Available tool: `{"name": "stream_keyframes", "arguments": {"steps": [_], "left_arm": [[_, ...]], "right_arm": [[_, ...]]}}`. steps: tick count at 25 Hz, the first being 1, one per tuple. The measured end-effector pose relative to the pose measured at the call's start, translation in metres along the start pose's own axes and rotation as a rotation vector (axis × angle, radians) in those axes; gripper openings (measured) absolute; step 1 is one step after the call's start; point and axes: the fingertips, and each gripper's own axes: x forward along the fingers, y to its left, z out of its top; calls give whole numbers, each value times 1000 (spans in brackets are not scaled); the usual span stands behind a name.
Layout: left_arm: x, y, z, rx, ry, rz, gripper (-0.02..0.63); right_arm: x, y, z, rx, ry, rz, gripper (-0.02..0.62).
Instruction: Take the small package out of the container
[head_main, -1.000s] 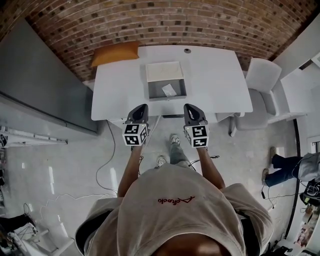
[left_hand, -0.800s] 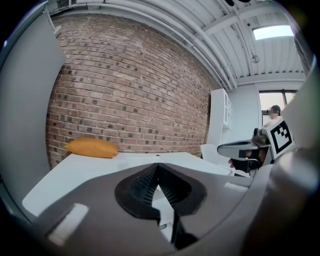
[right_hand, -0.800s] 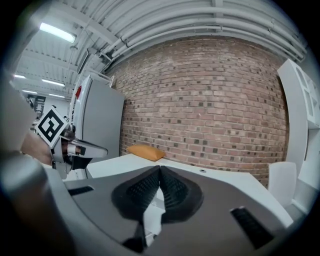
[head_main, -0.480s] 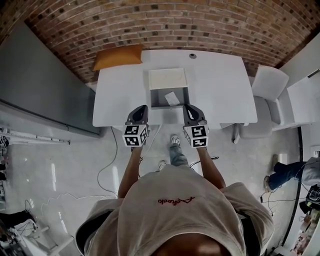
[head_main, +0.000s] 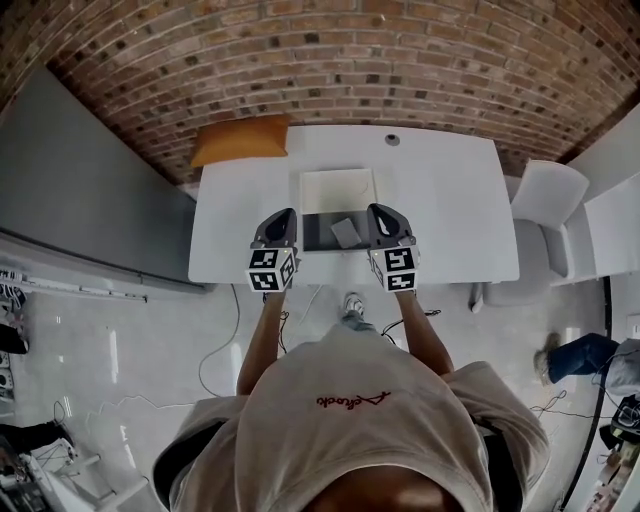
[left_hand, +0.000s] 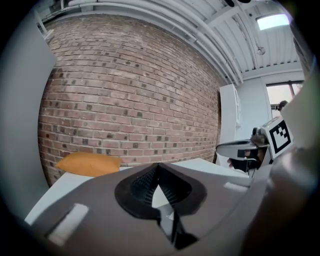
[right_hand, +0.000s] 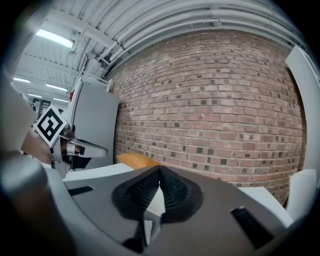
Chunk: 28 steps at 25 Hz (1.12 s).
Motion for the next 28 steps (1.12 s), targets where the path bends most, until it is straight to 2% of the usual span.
{"name": "stream_keyframes", "arguments": {"steps": [9, 17, 23, 28], "left_arm": [[54, 8, 23, 2, -4, 42, 9], [87, 4, 22, -7, 21, 88, 9], [93, 9, 13, 2, 70, 112, 9], [96, 18, 20, 21, 77, 114, 9]], "right_arm": [[42, -42, 10, 10, -15, 34, 11], [68, -78, 2, 27, -5, 75, 11], [80, -84, -6, 66, -4, 88, 11], [88, -80, -7, 88, -4, 90, 11]]}}
